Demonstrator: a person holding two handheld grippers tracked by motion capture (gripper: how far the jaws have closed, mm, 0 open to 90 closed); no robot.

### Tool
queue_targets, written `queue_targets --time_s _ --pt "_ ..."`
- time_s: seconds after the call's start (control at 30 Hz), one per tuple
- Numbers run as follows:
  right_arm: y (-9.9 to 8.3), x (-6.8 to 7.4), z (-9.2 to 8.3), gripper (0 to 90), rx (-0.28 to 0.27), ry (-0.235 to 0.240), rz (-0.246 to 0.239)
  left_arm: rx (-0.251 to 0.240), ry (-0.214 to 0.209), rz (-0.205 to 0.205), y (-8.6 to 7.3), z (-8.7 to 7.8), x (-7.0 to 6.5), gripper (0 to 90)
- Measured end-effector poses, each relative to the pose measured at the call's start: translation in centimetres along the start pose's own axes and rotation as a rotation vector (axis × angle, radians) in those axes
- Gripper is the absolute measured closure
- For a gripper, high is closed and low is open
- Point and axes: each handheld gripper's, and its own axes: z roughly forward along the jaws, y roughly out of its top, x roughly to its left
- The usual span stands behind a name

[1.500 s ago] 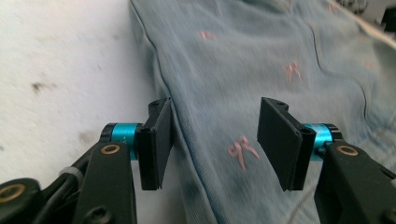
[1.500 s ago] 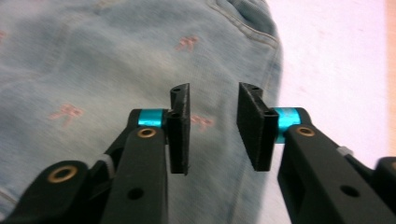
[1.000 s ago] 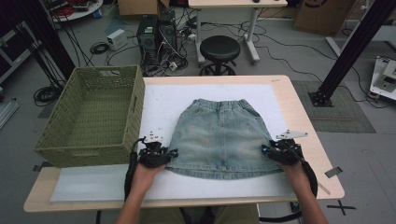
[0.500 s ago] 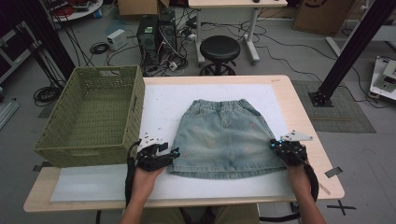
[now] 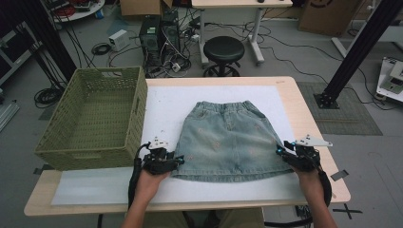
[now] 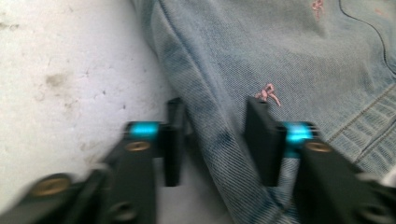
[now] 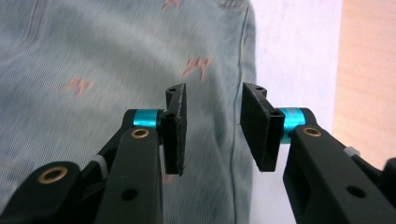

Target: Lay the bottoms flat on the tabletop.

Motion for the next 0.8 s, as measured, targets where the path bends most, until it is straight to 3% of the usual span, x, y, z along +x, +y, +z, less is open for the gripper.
queue_targets --time_s 0.03,0.2,0.3,0.37,0.47,0.57,0.67,0.8 --pt "-0.2 0.0 -0.2 62.6 0.008 0.005 -0.002 0.0 0.008 0.013 -0.1 0.0 0.0 83.6" --pt "-1.4 0.1 -1.2 67.1 0.052 0.006 0.004 -0.027 0.027 0.011 -0.5 -0.5 -0.2 85.7" --pt "-2.3 0.3 -1.8 85.0 0.093 0.023 -0.011 -0.027 0.04 0.018 -0.8 -0.9 -0.5 83.2" --pt "-2.9 0.5 -1.8 88.3 0.114 0.036 -0.025 -0.032 0.047 0.01 -1.0 -1.2 -0.7 71.3" --pt "-3.1 0.8 -2.3 84.9 0.105 0.03 -0.013 -0.09 0.046 0.022 -1.2 -2.1 -1.0 59.5" --pt "-3.1 1.1 -2.7 69.3 0.075 0.024 -0.01 -0.17 0.026 0.036 -1.0 -2.7 -1.1 53.7" --pt "-3.0 1.4 -2.3 66.4 0.09 0.01 -0.025 -0.189 0.011 0.039 -0.9 -2.8 -1.2 52.7" --pt "-3.1 1.2 -1.8 67.3 0.097 0.009 -0.011 -0.209 0.0 0.031 -0.5 -2.6 -1.3 51.6"
